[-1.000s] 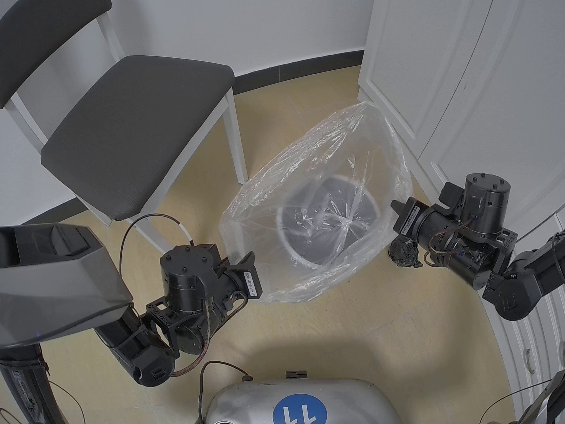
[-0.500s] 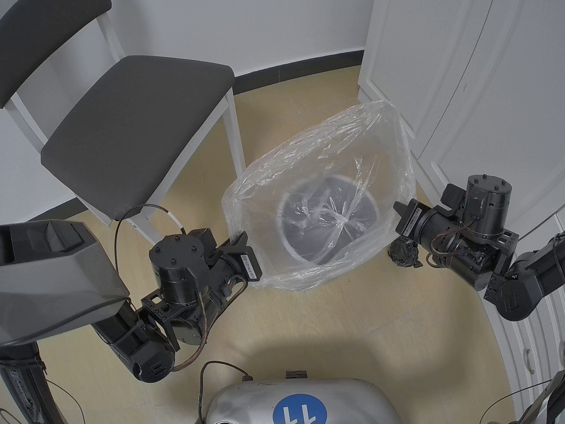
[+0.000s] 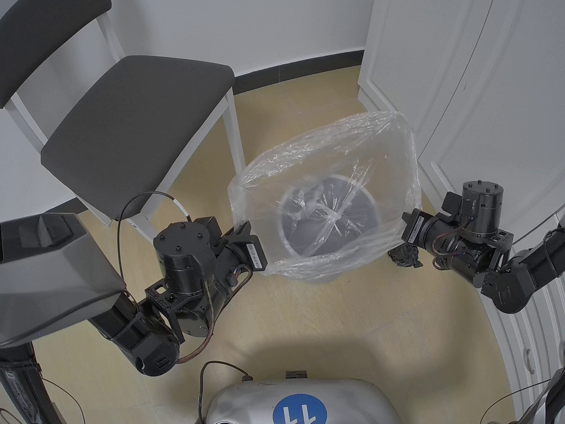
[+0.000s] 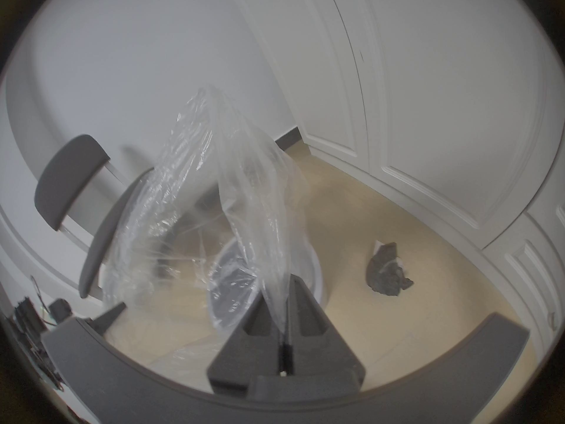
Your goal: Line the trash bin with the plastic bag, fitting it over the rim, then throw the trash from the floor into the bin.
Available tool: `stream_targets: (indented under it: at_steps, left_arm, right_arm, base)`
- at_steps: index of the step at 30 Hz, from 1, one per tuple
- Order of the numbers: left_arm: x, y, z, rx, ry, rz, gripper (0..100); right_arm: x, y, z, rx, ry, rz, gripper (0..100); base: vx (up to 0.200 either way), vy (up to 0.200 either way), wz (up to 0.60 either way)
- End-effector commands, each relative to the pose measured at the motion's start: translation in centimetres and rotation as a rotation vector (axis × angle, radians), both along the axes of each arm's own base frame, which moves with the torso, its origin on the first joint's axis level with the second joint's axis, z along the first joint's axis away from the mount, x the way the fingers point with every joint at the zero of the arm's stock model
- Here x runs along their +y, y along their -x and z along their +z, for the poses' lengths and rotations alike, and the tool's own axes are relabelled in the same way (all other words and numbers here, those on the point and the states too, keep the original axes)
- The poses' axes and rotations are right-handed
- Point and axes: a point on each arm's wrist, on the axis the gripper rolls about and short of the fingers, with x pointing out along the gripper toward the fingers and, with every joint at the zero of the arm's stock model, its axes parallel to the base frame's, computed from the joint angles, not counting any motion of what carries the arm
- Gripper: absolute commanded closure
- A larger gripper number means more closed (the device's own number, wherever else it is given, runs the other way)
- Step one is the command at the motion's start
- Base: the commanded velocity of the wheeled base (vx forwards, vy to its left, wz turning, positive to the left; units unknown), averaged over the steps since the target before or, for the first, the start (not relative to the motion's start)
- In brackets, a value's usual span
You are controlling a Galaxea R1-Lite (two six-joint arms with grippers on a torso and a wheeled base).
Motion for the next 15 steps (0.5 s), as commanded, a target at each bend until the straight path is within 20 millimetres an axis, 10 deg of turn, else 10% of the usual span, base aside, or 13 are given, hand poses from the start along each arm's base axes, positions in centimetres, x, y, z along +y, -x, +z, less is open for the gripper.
stream_targets:
  at_steps: [1,15]
  left_arm:
    - [-0.2,0.5,0.9,-0.021,0.016,-0.013,100]
    - [-4.4,-2.2,1.6,-0.007,0.007,-0.063,100]
  right_arm:
    - [0.4,0.2,-0.4,0.029,0.014,0.015,100]
    - [2.1,-0.5,-1.8,-0.004,-0.019,0.039,100]
  base:
    - [0.0,0.0,0.0]
    - [0.0,0.0,0.0]
